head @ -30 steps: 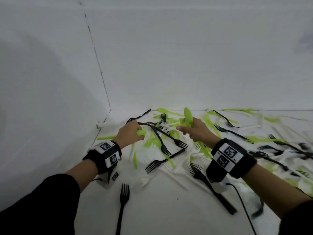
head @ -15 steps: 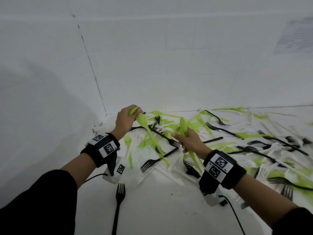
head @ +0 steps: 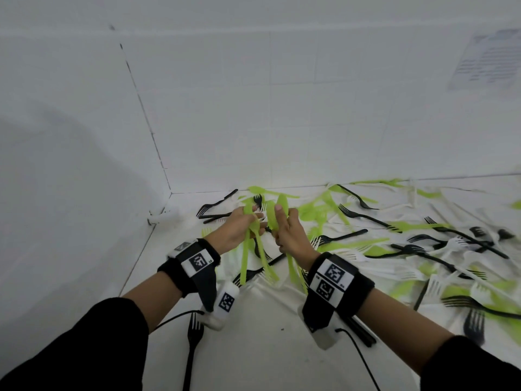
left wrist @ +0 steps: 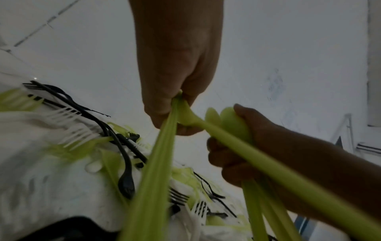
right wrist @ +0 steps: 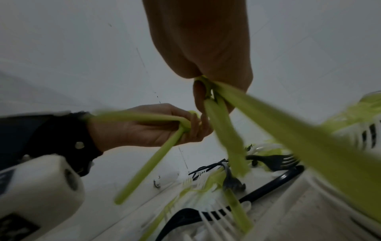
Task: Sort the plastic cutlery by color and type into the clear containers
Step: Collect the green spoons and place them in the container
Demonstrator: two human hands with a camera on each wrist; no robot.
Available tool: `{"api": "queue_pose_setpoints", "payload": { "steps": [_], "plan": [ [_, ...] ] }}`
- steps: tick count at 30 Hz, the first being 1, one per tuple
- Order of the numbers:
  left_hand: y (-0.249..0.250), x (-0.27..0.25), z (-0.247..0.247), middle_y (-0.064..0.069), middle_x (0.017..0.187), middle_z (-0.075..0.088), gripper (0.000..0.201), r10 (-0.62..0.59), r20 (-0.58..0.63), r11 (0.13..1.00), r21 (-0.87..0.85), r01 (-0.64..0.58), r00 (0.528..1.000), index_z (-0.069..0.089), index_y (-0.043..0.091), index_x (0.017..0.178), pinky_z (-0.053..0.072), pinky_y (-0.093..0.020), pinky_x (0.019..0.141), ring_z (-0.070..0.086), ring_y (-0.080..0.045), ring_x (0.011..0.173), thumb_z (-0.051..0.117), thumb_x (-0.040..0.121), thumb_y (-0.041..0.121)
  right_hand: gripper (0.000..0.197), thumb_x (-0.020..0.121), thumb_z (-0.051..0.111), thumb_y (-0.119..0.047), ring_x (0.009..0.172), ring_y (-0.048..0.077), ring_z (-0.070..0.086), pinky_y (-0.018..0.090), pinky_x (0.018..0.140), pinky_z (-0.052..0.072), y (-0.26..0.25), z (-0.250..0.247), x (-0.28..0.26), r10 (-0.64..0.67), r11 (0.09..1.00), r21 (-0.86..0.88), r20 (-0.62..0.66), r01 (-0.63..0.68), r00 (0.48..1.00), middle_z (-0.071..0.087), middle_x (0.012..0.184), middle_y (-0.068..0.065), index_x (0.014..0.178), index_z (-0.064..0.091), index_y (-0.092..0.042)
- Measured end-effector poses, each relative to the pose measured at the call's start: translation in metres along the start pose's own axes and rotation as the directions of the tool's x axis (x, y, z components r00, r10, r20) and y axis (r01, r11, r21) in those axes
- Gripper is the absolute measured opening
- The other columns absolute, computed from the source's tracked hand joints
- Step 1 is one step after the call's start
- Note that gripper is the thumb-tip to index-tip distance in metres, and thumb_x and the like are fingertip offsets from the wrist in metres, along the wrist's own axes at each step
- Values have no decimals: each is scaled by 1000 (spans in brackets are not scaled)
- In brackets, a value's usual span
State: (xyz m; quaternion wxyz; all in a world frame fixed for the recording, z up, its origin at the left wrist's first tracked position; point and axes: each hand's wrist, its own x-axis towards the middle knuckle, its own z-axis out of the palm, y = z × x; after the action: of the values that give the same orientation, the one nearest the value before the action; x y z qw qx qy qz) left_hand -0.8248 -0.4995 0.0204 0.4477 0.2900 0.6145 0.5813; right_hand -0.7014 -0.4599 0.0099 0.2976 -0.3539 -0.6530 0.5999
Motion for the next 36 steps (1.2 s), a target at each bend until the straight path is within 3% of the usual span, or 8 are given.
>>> {"api": "queue_pose_setpoints", "payload": {
  "steps": [10, 16, 19, 21, 24, 27, 32, 36],
  "plan": [
    [-14, -1, 6, 2, 61, 52, 47, -10, 55, 997, -79, 14, 998, 64, 13, 92, 36, -15, 43, 42, -7, 50, 33, 96, 47, 28, 95, 49, -34, 45, 14, 43, 21, 39, 37, 8, 8, 5, -96, 994, -48, 0, 95, 995, 54, 71, 5, 105, 45, -8],
    [-16, -2, 7, -4, 64, 58, 24, -10, 43, 993, -116, 15, 999, 59, 9, 87, 42, -23, 42, 51, -12, 43, 44, 99, 23, 23, 98, 43, -30, 52, 23, 60, 34, 47, 54, 7, 7, 13, -14, 999, 30, -29, 15, 999, 61, 87, 15, 105, 44, -8],
    [-17, 5, 2, -9, 83, 61, 19, -44, -44, 968, -249, 31, 998, 54, 2, 96, 54, -27, 55, 64, -14, 57, 42, 99, 16, 19, 100, 39, -27, 48, 17, 57, 26, 41, 50, 5, 3, 12, -62, 997, -45, -34, 61, 998, 57, 77, 6, 103, 43, -9],
    [-16, 7, 2, -8, 80, 58, 15, -45, -72, 950, -310, 20, 996, 52, 2, 93, 54, -26, 51, 62, -13, 50, 43, 98, 13, 25, 100, 36, -33, 54, 14, 50, 29, 47, 49, 6, -1, 15, -88, 986, -147, -51, 80, 995, 49, 71, 0, 104, 40, -9],
    [-14, 3, 6, -1, 69, 44, 16, 9, -27, 980, -196, -14, 1000, 52, 9, 81, 43, -16, 41, 46, -4, 39, 49, 96, 15, 28, 100, 32, -39, 62, 7, 41, 28, 63, 41, 6, -3, 17, -93, 978, -189, -32, 85, 995, 40, 73, -5, 103, 31, -11],
    [-16, -2, 13, 2, 68, 41, 18, 5, 126, 999, -35, 0, 992, 52, 14, 82, 33, -12, 40, 39, -1, 44, 47, 97, 21, 28, 99, 32, -42, 64, 2, 41, 14, 52, 33, 5, 2, 22, -29, 999, -36, 10, 29, 1000, 43, 84, -5, 110, 25, -18],
    [-15, -9, 13, 4, 67, 47, 15, 56, 186, 998, -21, -53, 981, 53, 16, 86, 31, -12, 40, 41, -6, 56, 46, 97, 24, 52, 91, 26, -64, 81, 17, 49, 34, 67, 43, -1, 12, 30, 141, 990, 30, -42, -140, 989, 43, 102, 0, 94, 49, -18],
    [-14, -10, 6, 3, 71, 49, 12, 86, 202, 991, 81, -104, 976, 56, 18, 86, 33, -14, 44, 44, -7, 61, 52, 95, 11, 68, 88, 30, -63, 80, 19, 52, 28, 59, 42, 6, 12, 30, 165, 980, 111, 19, -166, 986, 45, 125, 18, 120, 50, -5]
  ]
}}
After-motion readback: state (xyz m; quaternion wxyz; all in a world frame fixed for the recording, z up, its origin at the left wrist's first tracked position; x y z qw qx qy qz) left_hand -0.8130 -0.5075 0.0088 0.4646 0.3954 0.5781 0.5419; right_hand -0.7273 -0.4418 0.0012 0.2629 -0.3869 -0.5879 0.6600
